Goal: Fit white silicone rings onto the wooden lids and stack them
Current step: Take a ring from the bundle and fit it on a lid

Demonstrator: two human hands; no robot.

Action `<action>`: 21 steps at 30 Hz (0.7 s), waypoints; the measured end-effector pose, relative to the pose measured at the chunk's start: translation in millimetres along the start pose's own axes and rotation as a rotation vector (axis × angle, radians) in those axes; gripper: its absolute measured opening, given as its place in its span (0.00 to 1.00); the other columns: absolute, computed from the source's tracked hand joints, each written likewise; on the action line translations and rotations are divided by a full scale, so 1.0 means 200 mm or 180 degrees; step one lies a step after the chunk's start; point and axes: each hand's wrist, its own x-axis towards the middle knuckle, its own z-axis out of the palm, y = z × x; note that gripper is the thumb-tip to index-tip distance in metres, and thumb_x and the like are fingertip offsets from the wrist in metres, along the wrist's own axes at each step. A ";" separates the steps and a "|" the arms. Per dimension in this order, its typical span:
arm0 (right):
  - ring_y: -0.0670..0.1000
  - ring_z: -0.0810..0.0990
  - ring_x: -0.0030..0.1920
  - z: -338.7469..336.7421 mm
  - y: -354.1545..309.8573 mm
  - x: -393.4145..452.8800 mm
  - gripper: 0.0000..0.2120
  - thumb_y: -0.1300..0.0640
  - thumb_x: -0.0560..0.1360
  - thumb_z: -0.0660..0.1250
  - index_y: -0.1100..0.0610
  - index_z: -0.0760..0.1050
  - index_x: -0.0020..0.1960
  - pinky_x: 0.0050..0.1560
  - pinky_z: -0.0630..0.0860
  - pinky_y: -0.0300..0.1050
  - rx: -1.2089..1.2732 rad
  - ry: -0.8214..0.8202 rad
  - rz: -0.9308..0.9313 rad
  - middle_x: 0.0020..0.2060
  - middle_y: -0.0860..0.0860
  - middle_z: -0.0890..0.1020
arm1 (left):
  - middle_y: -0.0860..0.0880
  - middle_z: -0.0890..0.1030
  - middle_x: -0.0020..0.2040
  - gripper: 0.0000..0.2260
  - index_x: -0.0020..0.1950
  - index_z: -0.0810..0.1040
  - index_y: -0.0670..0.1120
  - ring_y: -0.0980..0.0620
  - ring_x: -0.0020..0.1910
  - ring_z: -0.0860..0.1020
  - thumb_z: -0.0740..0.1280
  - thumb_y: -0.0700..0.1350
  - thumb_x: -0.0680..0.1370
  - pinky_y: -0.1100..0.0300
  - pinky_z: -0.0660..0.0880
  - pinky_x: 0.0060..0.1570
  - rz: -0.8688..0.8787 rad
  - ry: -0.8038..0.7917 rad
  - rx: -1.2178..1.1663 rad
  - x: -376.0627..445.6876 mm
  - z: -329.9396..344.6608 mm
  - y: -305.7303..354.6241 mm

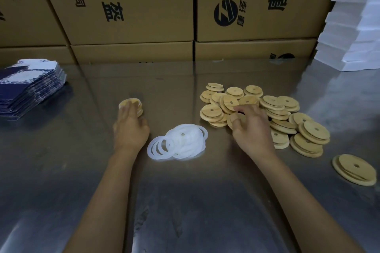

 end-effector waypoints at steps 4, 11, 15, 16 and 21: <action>0.59 0.67 0.71 0.00 0.02 0.00 0.24 0.61 0.78 0.62 0.61 0.69 0.73 0.70 0.64 0.50 -0.0248 -0.0510 0.0260 0.68 0.57 0.75 | 0.45 0.70 0.70 0.19 0.69 0.70 0.43 0.45 0.71 0.64 0.61 0.40 0.78 0.44 0.62 0.66 -0.0034 -0.0105 0.0357 -0.01 0.00 0.01; 0.58 0.68 0.69 -0.02 0.02 0.01 0.30 0.54 0.75 0.70 0.56 0.66 0.74 0.69 0.68 0.55 -0.0088 -0.0461 0.0498 0.66 0.55 0.75 | 0.44 0.75 0.66 0.13 0.60 0.77 0.39 0.42 0.69 0.67 0.62 0.37 0.76 0.45 0.64 0.65 0.0105 0.0183 0.0301 -0.03 -0.02 0.07; 0.52 0.70 0.68 -0.01 0.01 0.01 0.35 0.61 0.73 0.75 0.53 0.63 0.75 0.61 0.66 0.41 0.0450 -0.0383 0.0453 0.69 0.52 0.68 | 0.42 0.78 0.58 0.12 0.57 0.78 0.38 0.41 0.60 0.72 0.63 0.36 0.75 0.47 0.69 0.60 0.0465 0.0133 0.0014 -0.07 -0.01 0.18; 0.50 0.70 0.67 -0.01 0.00 0.01 0.34 0.62 0.73 0.74 0.52 0.63 0.75 0.60 0.65 0.40 0.0612 -0.0391 0.0506 0.68 0.52 0.69 | 0.43 0.78 0.58 0.13 0.58 0.78 0.40 0.42 0.60 0.72 0.63 0.36 0.75 0.49 0.69 0.60 0.0587 0.0054 -0.0080 -0.09 0.00 0.22; 0.52 0.81 0.58 -0.02 -0.04 0.02 0.19 0.65 0.71 0.75 0.52 0.78 0.59 0.63 0.77 0.49 0.1962 -0.0646 0.1024 0.55 0.49 0.83 | 0.52 0.80 0.57 0.12 0.61 0.77 0.47 0.52 0.59 0.72 0.61 0.44 0.79 0.55 0.67 0.60 0.1249 -0.0250 -0.0343 -0.22 0.07 0.38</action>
